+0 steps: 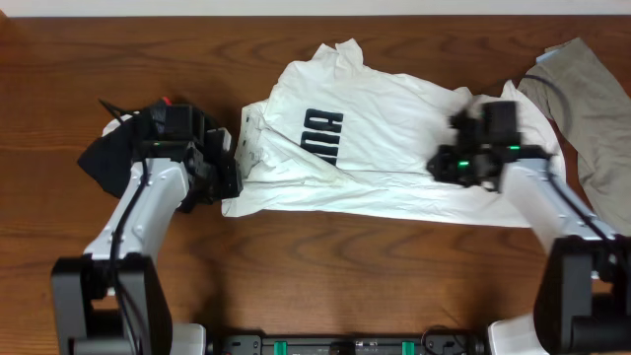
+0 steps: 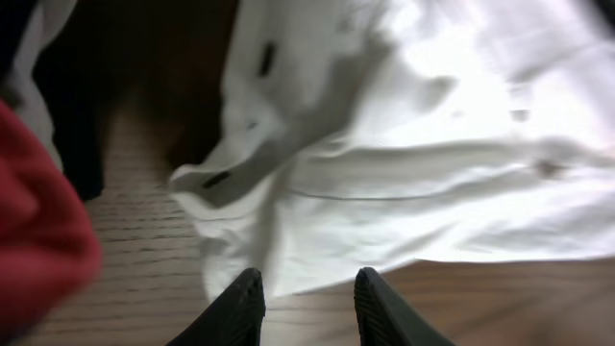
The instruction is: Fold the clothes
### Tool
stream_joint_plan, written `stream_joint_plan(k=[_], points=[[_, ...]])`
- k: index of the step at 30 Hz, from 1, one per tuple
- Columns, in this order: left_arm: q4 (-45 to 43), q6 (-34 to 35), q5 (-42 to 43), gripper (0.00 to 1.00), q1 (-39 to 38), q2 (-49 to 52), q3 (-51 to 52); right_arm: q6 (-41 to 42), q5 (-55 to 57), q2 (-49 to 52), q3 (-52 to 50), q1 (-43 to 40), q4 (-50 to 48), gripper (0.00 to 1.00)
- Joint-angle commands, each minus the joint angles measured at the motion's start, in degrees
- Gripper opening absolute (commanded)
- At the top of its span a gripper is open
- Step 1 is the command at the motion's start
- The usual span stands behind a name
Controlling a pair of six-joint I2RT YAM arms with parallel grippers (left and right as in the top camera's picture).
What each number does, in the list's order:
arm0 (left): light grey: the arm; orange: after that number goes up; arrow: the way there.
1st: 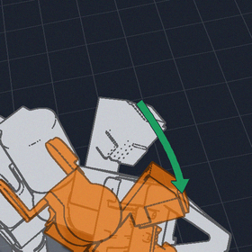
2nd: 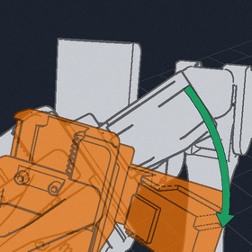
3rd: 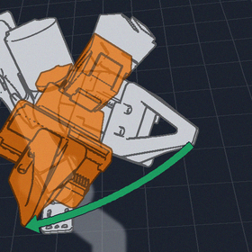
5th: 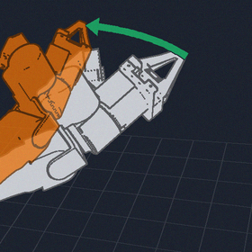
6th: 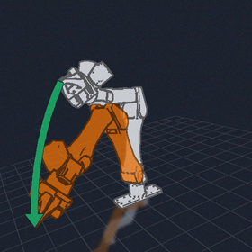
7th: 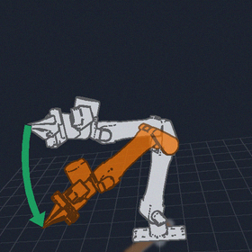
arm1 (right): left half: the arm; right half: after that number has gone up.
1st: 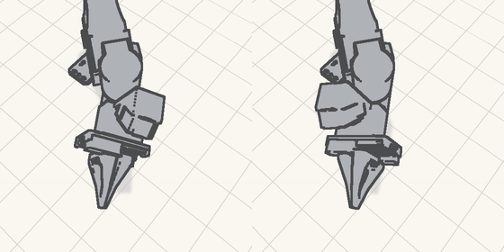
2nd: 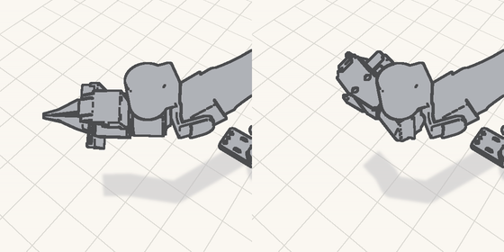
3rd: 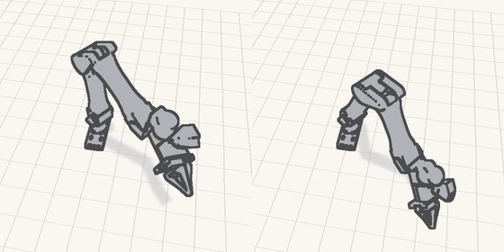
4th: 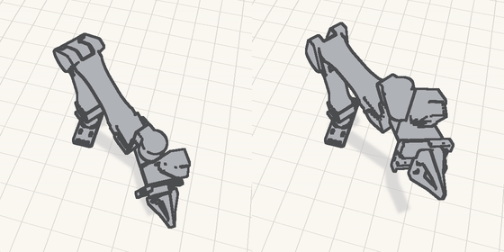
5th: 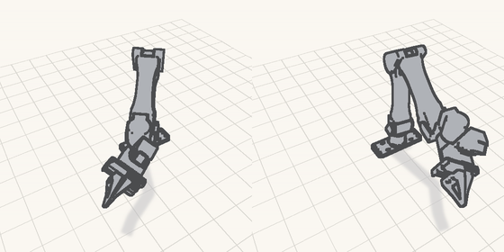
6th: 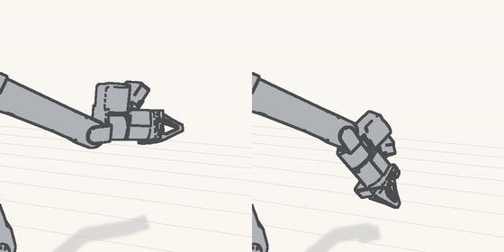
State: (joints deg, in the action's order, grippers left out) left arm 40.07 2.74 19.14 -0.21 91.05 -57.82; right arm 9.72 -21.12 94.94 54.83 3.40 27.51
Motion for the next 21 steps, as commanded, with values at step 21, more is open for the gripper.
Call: stream_joint_plan(k=[21], points=[[-2.2,-0.6,7.2,0.26,-9.2,7.8,-1.3,-13.3,5.1,8.6,0.5,9.7,-1.0,0.36]])
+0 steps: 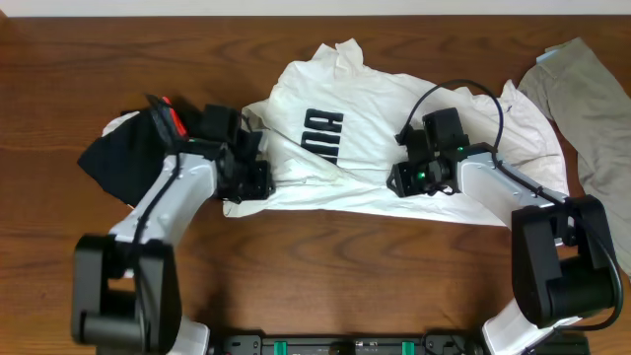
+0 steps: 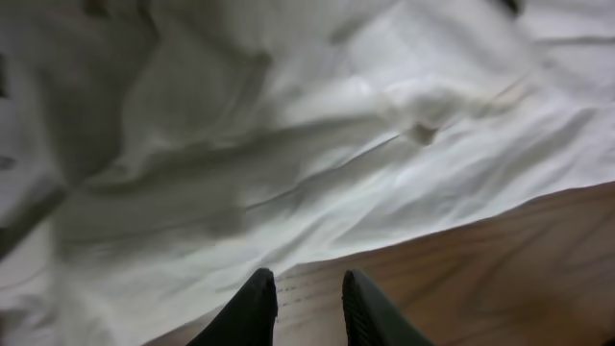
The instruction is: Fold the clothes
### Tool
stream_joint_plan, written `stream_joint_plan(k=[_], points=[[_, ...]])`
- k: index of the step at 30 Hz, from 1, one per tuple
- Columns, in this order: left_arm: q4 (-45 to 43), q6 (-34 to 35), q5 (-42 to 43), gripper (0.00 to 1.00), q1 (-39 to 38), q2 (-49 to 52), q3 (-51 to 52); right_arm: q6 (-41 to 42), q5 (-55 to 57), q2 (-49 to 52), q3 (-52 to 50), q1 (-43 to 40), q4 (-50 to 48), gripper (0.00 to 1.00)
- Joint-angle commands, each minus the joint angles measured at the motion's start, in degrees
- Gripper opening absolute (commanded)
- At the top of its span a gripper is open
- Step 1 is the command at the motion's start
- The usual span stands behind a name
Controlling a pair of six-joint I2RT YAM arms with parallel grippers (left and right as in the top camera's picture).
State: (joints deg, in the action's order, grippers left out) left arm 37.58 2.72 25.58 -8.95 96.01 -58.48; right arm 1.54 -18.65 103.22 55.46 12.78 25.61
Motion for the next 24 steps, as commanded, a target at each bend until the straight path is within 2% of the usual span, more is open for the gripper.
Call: stream_joint_plan(k=[1,4,9,11,13,15,21,24], points=[[0.3,-0.5,0.7,0.26,-0.5,4.0,-0.6,-5.1,2.8,0.3,-0.1,0.4,1.0,0.34],[0.1,-0.5,0.7,0.23,-0.5,6.7,-0.6,-5.1,3.8,0.3,-0.1,0.4,0.9,0.27],[0.0,-0.5,0.7,0.23,-0.5,7.7,-0.6,-5.1,5.9,0.3,-0.1,0.4,0.0,0.21],[0.0,-0.5,0.6,0.23,-0.5,7.7,-0.6,-5.4,6.5,0.3,-0.1,0.4,-0.6,0.25],[0.0,-0.5,0.3,0.23,-0.5,7.7,-0.6,-9.0,6.2,0.3,-0.1,0.5,-0.6,0.38],[0.0,-0.6,0.3,0.23,-0.5,7.7,-0.6,-11.6,6.2,0.3,-0.1,0.8,-0.2,0.38],[0.0,-0.5,-1.0,0.23,-0.5,7.7,-0.6,-14.4,6.6,0.3,-0.1,2.0,-0.1,0.30],[0.0,-0.5,-1.0,0.23,-0.5,7.7,-0.6,-14.2,6.9,0.3,-0.1,2.4,-0.3,0.19]])
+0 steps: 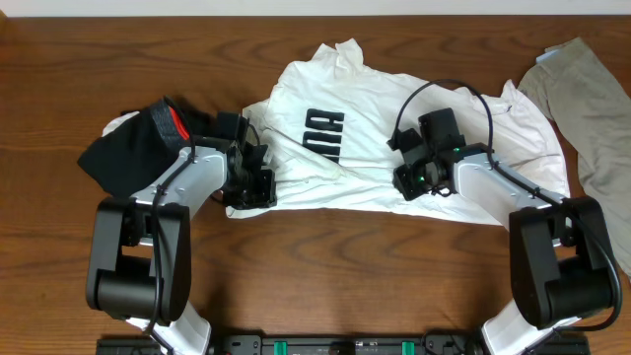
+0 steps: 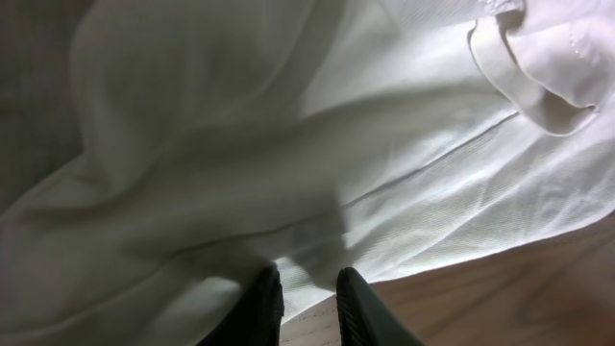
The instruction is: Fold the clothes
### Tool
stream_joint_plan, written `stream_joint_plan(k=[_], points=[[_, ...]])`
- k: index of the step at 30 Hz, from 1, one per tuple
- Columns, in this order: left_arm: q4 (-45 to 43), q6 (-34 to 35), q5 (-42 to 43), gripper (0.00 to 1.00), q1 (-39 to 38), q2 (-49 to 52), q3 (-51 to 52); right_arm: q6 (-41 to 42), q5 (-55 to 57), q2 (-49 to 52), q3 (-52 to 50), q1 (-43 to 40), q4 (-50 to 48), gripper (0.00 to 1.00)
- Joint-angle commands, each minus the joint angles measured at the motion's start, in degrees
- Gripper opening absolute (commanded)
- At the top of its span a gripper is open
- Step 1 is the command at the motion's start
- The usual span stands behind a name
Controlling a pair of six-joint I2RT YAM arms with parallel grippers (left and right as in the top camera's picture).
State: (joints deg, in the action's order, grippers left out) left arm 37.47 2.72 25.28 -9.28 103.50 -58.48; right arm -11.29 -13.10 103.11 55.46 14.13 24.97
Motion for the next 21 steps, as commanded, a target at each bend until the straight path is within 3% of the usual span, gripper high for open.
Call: stream_joint_plan(k=[1,6,21], points=[[0.2,-0.5,-0.7,0.23,-0.1,0.2,-0.6,-1.4,1.4,0.4,-0.1,1.0,0.3,0.15],[0.2,-0.5,-0.9,0.23,-0.1,0.2,-0.6,1.4,1.3,0.3,1.0,0.7,0.0,0.01],[0.5,-0.5,-2.0,0.23,-0.1,0.2,-0.6,4.9,1.6,-1.3,4.2,-0.9,-4.7,0.01]])
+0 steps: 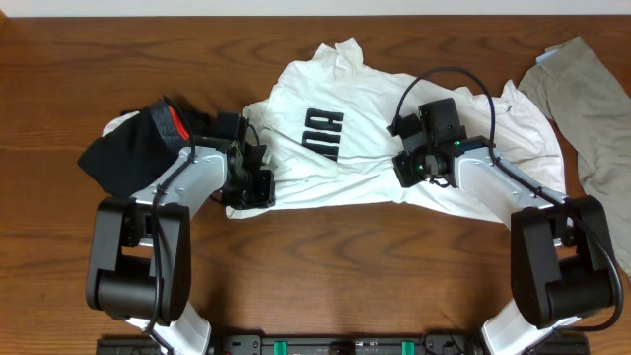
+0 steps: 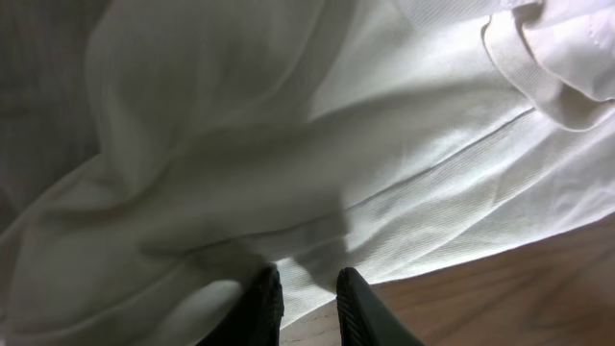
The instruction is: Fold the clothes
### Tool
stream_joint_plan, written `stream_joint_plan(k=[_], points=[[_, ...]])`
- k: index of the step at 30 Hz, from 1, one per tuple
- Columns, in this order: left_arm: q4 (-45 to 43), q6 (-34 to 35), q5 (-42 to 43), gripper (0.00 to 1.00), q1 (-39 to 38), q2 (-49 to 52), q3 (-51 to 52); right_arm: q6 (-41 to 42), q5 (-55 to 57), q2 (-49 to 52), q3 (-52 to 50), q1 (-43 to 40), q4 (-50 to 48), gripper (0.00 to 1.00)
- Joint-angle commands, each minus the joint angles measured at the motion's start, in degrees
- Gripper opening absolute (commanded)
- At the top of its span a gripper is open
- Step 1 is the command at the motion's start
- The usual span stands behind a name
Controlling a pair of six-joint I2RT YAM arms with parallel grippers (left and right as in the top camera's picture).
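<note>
A white T-shirt (image 1: 365,118) with black lettering lies spread and rumpled across the wooden table (image 1: 345,286). My left gripper (image 1: 260,190) sits at its lower left hem. In the left wrist view the left gripper (image 2: 307,306) has its dark fingers (image 2: 266,306) drawn narrow, with the edge of the T-shirt (image 2: 288,144) pinched between them on the table (image 2: 509,288). My right gripper (image 1: 410,176) is on the shirt's middle right, and the hem below it is drawn up. Its fingertips are hidden under the wrist.
A black garment with a red patch (image 1: 133,153) lies bunched at the left, beside the left arm. An olive garment (image 1: 592,108) lies at the far right edge. Bare wood runs along the front of the table.
My right gripper has shifted slightly toward the back of the table, and the shirt's lower hem beneath it has drawn up with it. The left gripper stays in place on the hem.
At first my left gripper stood wider open by the shirt's left corner, and the right gripper was near the right sleeve. Then both were further in over the shirt. Later the left fingers were narrow on the lower hem. Now the right gripper has pulled cloth upward.
</note>
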State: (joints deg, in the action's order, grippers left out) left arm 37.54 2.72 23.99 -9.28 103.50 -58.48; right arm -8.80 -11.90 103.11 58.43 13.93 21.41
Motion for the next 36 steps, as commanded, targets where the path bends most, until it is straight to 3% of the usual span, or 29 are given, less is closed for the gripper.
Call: stream_joint_plan(k=[1,4,7,11,21,36], points=[[0.4,-0.5,-0.7,0.23,-0.1,0.2,-0.6,3.0,0.3,-1.3,1.2,-1.0,-1.6,0.03],[0.5,-0.6,-0.7,0.23,-0.1,0.2,-0.6,3.2,0.4,-1.3,1.2,-1.6,-1.4,0.04],[0.8,-0.6,-1.1,0.23,-0.1,0.2,-0.6,3.1,0.6,-1.3,1.2,-1.9,0.0,0.17],[2.2,-0.6,-5.9,0.23,-0.1,0.2,-0.6,0.7,0.0,-1.3,1.2,-1.8,4.7,0.20],[4.1,-1.4,-8.7,0.23,0.0,0.2,-0.6,0.1,0.3,-1.3,1.2,-1.9,6.1,0.02],[6.0,-1.4,-13.6,0.22,2.0,0.2,-0.6,2.1,5.1,-1.3,1.2,-2.1,-4.7,0.01]])
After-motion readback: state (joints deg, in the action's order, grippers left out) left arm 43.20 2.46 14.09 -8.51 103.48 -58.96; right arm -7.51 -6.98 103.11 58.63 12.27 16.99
